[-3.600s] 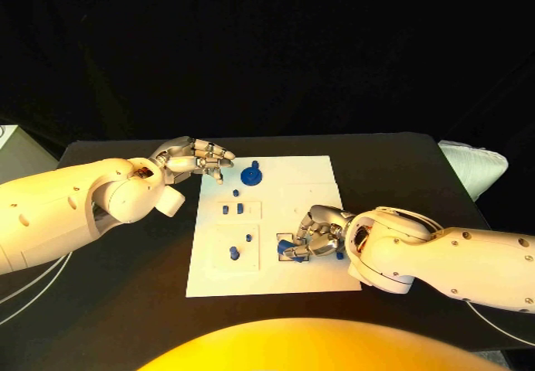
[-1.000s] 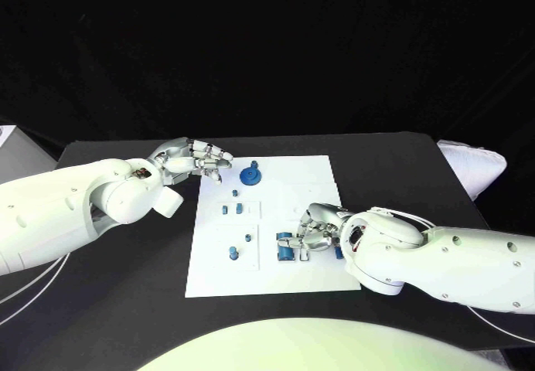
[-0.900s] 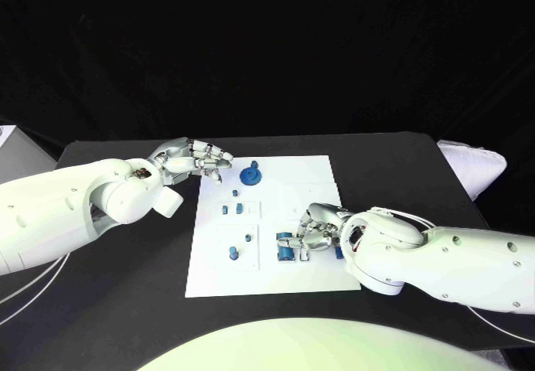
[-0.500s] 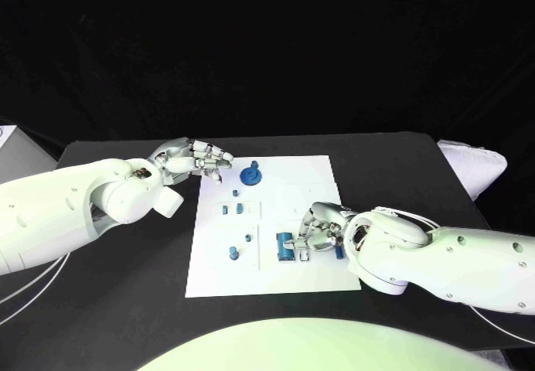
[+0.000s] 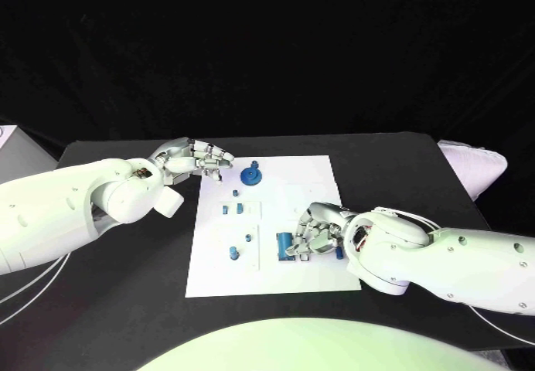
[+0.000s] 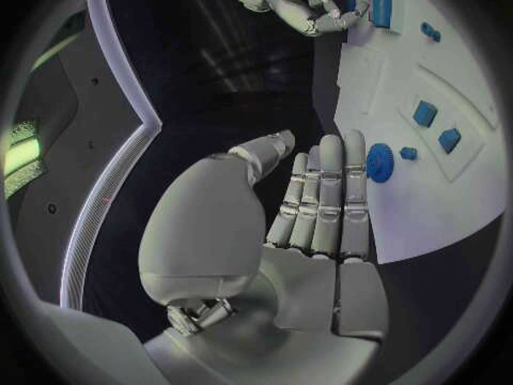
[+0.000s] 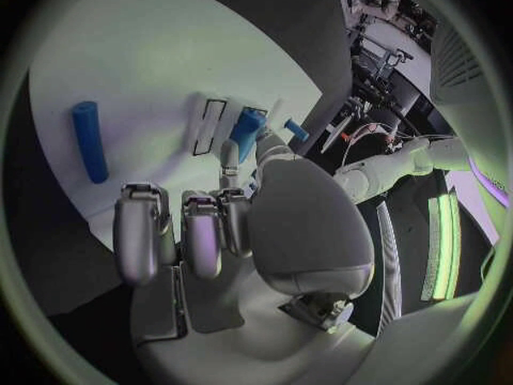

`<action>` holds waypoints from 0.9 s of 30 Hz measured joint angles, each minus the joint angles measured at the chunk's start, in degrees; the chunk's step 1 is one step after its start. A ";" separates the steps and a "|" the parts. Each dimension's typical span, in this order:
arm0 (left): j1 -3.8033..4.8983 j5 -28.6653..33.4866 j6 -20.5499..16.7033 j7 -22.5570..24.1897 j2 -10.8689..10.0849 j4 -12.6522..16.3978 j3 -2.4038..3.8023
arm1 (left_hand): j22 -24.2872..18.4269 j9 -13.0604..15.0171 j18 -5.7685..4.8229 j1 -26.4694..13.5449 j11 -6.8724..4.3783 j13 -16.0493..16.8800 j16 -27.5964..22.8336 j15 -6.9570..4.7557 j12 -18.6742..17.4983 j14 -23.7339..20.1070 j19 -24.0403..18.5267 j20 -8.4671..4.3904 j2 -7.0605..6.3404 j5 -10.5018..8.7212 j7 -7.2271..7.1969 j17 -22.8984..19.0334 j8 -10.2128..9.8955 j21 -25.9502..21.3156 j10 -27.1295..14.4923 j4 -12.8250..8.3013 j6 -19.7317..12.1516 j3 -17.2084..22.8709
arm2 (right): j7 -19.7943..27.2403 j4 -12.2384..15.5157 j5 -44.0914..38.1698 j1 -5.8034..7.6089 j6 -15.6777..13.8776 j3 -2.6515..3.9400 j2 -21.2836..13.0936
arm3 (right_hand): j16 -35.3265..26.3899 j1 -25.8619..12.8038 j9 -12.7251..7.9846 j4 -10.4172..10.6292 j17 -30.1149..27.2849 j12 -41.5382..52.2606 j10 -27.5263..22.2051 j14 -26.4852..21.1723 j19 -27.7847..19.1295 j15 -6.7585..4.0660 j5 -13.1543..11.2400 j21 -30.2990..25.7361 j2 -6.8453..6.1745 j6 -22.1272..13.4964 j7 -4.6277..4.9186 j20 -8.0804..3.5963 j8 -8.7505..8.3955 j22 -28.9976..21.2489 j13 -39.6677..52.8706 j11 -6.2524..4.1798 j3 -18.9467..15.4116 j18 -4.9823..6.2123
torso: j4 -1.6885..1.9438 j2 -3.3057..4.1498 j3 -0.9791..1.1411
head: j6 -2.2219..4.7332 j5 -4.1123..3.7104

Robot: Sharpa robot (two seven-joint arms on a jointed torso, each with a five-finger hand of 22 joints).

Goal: Assemble the parts on the task board

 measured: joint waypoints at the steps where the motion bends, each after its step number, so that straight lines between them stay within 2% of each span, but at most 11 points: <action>1: 0.00 0.00 0.00 0.00 0.00 0.00 0.00 | 0.00 0.00 0.00 0.00 0.00 0.00 0.00 0.00 0.00 0.00 0.00 0.00 0.00 0.00 0.00 0.00 0.00 0.00 0.00 0.00 0.00 0.00 | 0.00 -0.14 -0.03 -0.11 -0.01 0.00 0.14 | 0.00 -0.27 0.00 0.01 0.00 0.00 0.00 0.00 0.00 0.00 0.00 0.00 0.27 0.00 0.00 0.00 0.00 0.00 0.00 0.00 -0.01 0.00 | 0.02 0.01 0.00 | 0.00 0.00; 9: 0.00 0.00 0.01 0.00 -0.03 0.00 0.00 | 0.00 0.00 0.00 0.00 0.00 0.00 0.00 0.00 0.00 0.00 0.00 0.00 0.00 0.00 0.00 0.00 0.00 0.00 0.00 0.00 0.00 0.00 | -0.36 -1.07 -0.38 -0.59 0.19 0.01 1.18 | 0.00 -0.43 0.00 -0.01 0.00 0.23 -0.12 0.00 0.00 0.00 0.46 0.22 1.37 0.00 0.00 0.00 0.22 0.00 0.00 -0.12 0.01 0.01 | 0.08 0.05 0.02 | 0.00 0.14; 12: 0.00 -0.01 0.01 0.00 -0.03 0.00 0.00 | 0.00 0.00 0.00 0.00 0.00 0.00 0.00 0.00 0.00 0.00 0.00 0.00 0.00 0.00 0.00 0.00 0.00 0.00 0.00 0.00 0.00 0.00 | -0.52 -1.16 -0.85 -0.62 0.29 0.11 1.30 | 0.00 1.36 0.00 -0.11 -0.01 0.23 -0.20 0.00 0.00 0.01 -1.33 0.43 1.16 0.18 -0.17 0.00 0.22 0.00 0.00 -0.20 1.16 0.01 | 0.06 0.04 -0.01 | 0.00 0.16; 16: 0.00 -0.01 0.01 0.00 -0.03 0.00 0.00 | 0.00 0.01 0.00 0.00 0.00 0.00 0.00 0.00 0.00 0.00 0.00 0.00 0.00 0.00 0.00 0.00 0.00 0.00 0.00 0.00 0.00 0.00 | -0.59 -1.13 -1.83 -0.61 0.20 0.21 1.49 | 0.00 3.15 -0.02 -0.19 -0.01 0.23 -0.20 0.00 0.00 0.01 -1.81 0.67 1.14 0.20 -0.19 0.00 0.22 0.04 -0.01 -0.20 2.41 0.02 | 0.03 -0.01 -0.01 | 0.00 0.08; 20: 0.00 -0.01 0.02 0.00 -0.02 -0.01 0.00 | 0.00 0.01 0.00 0.00 0.00 0.01 0.00 0.00 0.00 0.00 0.00 0.00 0.00 0.00 0.00 0.00 0.00 0.00 0.00 0.00 0.00 0.00 | -0.59 -0.93 -2.75 -0.64 -0.25 0.24 1.53 | 0.23 3.84 -0.08 -0.24 -0.01 0.42 -0.20 0.00 0.00 0.01 -1.93 0.95 1.69 0.20 -0.19 0.00 0.22 0.04 -0.01 -0.20 3.11 0.02 | 0.03 -0.02 -0.01 | 0.00 0.04; 25: 0.00 -0.01 0.03 0.00 -0.04 -0.01 0.00 | 0.00 0.01 0.00 0.00 0.00 0.01 0.00 0.00 0.00 0.00 0.00 0.00 0.00 0.00 0.00 0.00 0.00 0.00 0.00 0.00 0.00 0.00 | -0.59 -0.87 -3.84 -0.83 -1.38 0.17 1.53 | 0.23 3.84 -0.07 -0.16 -0.01 0.61 -0.21 0.00 0.00 0.01 -1.53 1.34 1.75 0.39 -0.38 0.00 0.22 0.04 -0.01 -0.20 3.50 0.03 | 0.02 -0.02 -0.01 | 0.00 0.08; 27: 0.00 -0.01 0.03 0.00 -0.05 -0.01 0.00 | 0.00 0.01 0.00 0.00 0.00 0.01 0.00 0.00 0.00 0.00 0.00 0.00 0.00 0.00 0.00 0.00 0.00 0.00 0.00 0.00 0.00 0.00 | -0.59 -0.87 -4.25 -0.87 -1.88 0.13 1.45 | 0.23 3.44 -0.15 -0.01 -0.02 0.62 -0.20 0.00 0.00 0.01 -1.35 1.74 2.34 0.39 -0.39 0.00 0.22 0.04 -0.01 -0.20 3.89 0.03 | 0.02 -0.01 -0.01 | 0.00 0.08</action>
